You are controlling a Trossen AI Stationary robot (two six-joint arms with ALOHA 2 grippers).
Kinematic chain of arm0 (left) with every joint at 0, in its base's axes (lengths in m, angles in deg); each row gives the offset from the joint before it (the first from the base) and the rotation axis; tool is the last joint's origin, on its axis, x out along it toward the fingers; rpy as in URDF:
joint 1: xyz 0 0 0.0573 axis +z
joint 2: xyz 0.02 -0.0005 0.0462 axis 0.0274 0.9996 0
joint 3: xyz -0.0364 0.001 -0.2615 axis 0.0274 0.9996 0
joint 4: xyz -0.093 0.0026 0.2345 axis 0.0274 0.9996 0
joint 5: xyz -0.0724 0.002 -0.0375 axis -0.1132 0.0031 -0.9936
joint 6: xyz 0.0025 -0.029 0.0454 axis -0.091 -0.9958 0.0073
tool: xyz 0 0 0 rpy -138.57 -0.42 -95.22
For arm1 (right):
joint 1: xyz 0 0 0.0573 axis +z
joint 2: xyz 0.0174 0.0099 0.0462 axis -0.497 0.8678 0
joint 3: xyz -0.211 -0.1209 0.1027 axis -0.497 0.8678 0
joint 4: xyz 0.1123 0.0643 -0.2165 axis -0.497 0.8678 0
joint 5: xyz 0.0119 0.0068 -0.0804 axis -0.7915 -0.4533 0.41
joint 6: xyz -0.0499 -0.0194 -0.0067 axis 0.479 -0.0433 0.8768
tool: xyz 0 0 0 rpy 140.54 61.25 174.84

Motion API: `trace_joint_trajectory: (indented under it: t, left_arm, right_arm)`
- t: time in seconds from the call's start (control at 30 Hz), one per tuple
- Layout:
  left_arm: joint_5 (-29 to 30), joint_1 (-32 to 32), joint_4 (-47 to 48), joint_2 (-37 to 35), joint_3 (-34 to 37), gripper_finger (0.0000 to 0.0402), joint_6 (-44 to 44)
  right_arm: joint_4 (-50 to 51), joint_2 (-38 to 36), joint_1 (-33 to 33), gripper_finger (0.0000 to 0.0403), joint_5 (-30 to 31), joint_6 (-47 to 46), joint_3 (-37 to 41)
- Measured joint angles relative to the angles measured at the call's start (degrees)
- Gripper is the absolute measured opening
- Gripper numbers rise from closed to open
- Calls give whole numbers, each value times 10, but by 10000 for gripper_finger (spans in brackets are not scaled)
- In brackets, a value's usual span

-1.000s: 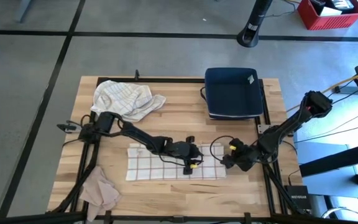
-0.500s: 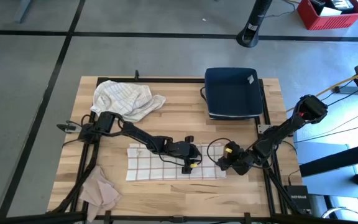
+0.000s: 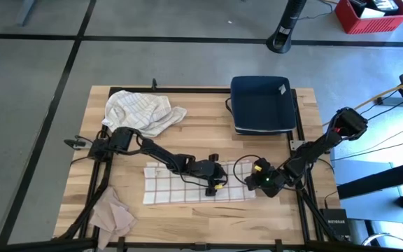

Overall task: Fold towel
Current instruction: Fold the white patterned towel

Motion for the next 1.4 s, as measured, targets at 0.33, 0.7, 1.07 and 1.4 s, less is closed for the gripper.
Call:
trace_joint_trajectory:
  t: [0.33, 0.7, 1.07, 1.4]
  left_arm:
    - [0, 0, 2, 1, 0, 127, -6]
    - [0, 0, -1, -6, 2, 127, 7]
    - [0, -17, 230, -124, 3, 127, -18]
    - [82, -53, 283, -125, 43, 127, -132]
  right_arm:
    - [-3, -11, -1, 12, 31, 37, -47]
    - [-36, -10, -25, 9, 100, 119, -91]
    - [-38, -9, -27, 12, 140, 186, -90]
    - [-50, -9, -36, 16, 137, 208, -90]
